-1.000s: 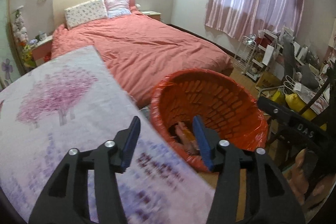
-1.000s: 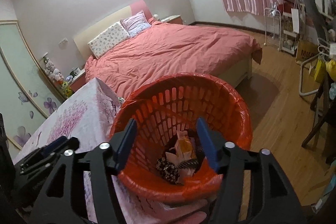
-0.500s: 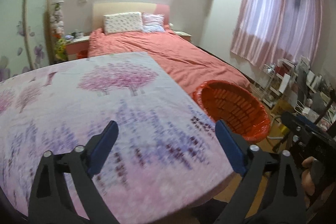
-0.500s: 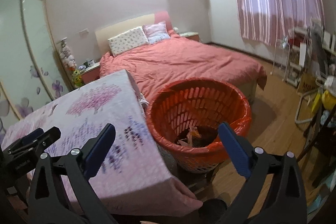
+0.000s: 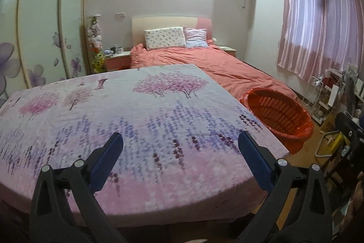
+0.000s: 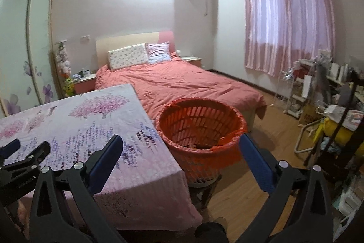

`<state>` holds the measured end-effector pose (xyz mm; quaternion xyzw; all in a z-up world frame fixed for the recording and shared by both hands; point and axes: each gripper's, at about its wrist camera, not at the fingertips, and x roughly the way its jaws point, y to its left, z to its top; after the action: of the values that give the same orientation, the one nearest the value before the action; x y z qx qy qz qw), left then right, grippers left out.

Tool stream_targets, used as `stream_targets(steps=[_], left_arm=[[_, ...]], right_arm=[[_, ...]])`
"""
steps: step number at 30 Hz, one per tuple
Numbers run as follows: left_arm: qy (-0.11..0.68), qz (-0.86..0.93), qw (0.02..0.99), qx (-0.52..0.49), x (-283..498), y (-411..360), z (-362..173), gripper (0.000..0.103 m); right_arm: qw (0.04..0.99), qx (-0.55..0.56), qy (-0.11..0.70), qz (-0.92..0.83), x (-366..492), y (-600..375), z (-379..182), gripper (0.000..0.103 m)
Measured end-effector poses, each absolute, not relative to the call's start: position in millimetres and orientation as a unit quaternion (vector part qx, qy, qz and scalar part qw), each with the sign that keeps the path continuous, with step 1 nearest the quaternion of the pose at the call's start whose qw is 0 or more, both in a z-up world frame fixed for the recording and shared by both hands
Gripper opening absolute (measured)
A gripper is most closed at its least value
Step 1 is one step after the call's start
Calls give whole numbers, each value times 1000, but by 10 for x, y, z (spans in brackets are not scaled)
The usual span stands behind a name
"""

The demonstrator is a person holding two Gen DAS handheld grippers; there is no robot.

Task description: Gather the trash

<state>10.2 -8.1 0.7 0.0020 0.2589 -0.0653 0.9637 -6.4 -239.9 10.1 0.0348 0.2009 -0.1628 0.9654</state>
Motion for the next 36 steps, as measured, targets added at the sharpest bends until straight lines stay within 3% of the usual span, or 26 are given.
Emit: stream_targets(steps=[36], left_arm=[[286, -20, 958, -12, -95, -39, -42, 99]], right_arm=[[947, 43, 250, -199, -176, -2246, -57, 101]])
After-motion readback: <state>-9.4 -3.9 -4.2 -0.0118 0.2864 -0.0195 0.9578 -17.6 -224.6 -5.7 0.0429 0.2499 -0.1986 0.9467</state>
